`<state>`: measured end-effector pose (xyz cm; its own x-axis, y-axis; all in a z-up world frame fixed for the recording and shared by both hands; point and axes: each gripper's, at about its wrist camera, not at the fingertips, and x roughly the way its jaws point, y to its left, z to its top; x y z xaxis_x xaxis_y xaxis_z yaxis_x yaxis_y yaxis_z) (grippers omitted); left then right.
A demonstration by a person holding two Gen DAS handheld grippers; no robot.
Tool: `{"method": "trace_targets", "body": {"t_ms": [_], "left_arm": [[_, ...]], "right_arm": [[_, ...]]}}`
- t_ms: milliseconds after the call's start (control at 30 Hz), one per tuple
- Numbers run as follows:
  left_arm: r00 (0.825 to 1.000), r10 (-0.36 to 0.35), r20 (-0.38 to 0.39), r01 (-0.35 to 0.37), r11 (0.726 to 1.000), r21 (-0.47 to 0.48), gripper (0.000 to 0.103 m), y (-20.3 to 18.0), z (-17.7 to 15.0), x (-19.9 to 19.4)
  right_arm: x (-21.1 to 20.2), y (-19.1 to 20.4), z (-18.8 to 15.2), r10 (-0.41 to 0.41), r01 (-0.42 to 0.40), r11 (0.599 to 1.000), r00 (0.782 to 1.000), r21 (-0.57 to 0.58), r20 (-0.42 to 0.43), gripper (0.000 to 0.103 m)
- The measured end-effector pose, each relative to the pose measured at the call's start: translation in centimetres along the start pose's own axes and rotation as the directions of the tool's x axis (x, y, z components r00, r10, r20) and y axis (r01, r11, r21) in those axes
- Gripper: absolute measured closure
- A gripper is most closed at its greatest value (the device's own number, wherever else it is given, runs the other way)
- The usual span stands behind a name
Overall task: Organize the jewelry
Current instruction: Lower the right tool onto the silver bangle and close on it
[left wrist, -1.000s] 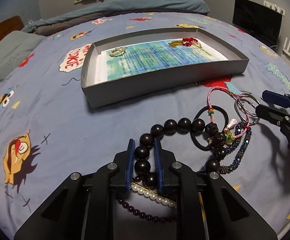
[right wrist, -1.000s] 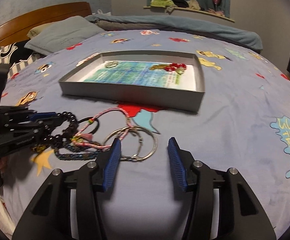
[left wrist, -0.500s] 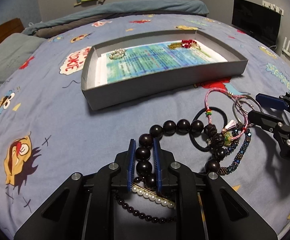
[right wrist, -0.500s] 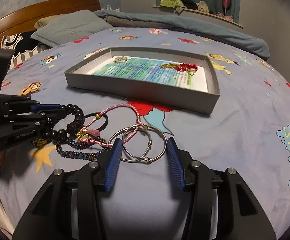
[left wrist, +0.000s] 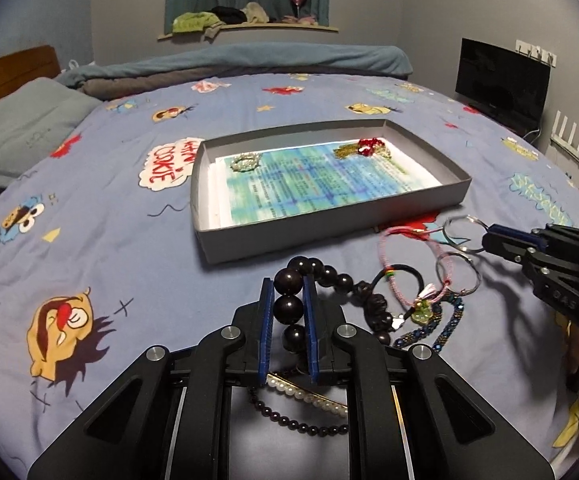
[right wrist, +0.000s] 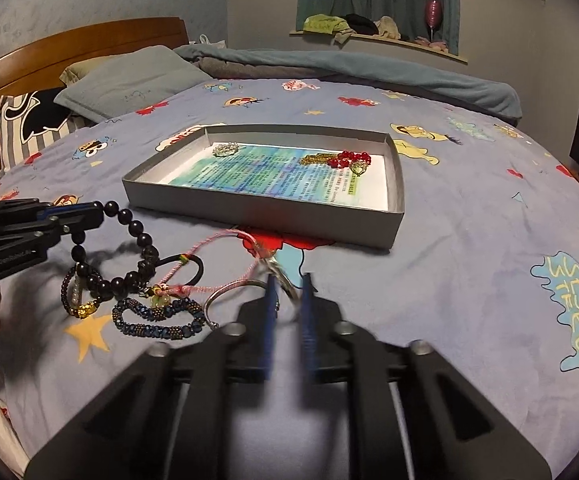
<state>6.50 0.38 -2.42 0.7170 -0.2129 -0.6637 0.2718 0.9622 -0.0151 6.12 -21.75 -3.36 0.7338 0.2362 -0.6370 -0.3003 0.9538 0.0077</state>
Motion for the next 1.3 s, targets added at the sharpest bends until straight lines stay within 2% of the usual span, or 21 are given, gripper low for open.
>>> {"method": "trace_targets", "body": {"t_ms": [333, 500, 567, 633, 900, 967, 1000, 1067, 1300], "left_arm": [[1.0, 0.003, -0.022, -0.002, 1.0, 0.011, 0.088, -0.1, -0.3, 0.3], [1.0, -0.004, -0.024, 0.005, 1.0, 0.005, 0.088, 0.0, -0.4, 0.4], [1.0, -0.005, -0.026, 0.005, 1.0, 0.005, 0.088, 0.0, -0.3, 0.5], [1.0, -0.007, -0.03, 0.007, 1.0, 0.004, 0.088, 0.1, -0.4, 0.6], [0.999, -0.008, -0.033, 0.008, 1.0, 0.001, 0.088, 0.1, -0.4, 0.7], [0.999, -0.008, -0.038, 0.008, 1.0, 0.003, 0.088, 0.0, -0.4, 0.8], [0.999, -0.007, -0.037, 0.007, 1.0, 0.003, 0.088, 0.0, -0.3, 0.8], [0.999, -0.007, -0.035, 0.008, 1.0, 0.004, 0.088, 0.0, -0.3, 0.9], [1.0, -0.029, 0.007, 0.029, 1.0, 0.009, 0.088, -0.4, 0.9, -0.3]], "right_arm": [[0.7, -0.4, -0.2, 0.001, 0.0, 1.0, 1.0, 0.016, -0.021, 0.094], [1.1, 0.4, -0.2, -0.009, 0.008, 1.0, 1.0, -0.022, -0.03, 0.093], [1.4, 0.5, -0.3, -0.013, 0.012, 1.0, 0.999, -0.026, -0.04, 0.091], [1.6, 0.4, -0.2, -0.016, 0.015, 1.0, 0.999, -0.019, -0.043, 0.08], [2.3, 1.5, 0.6, -0.017, 0.013, 0.996, 0.999, -0.086, -0.04, 0.077], [2.5, 2.1, 0.6, -0.013, 0.008, 0.993, 0.999, -0.116, -0.041, 0.08], [2.4, 2.2, 0.6, -0.015, 0.011, 0.993, 0.999, -0.121, -0.036, 0.09], [2.2, 2.1, 0.7, -0.016, 0.013, 0.993, 1.0, -0.117, -0.024, 0.098], [0.6, 0.9, 2.0, -0.001, 0.002, 0.998, 1.0, -0.055, 0.018, 0.099]]}}
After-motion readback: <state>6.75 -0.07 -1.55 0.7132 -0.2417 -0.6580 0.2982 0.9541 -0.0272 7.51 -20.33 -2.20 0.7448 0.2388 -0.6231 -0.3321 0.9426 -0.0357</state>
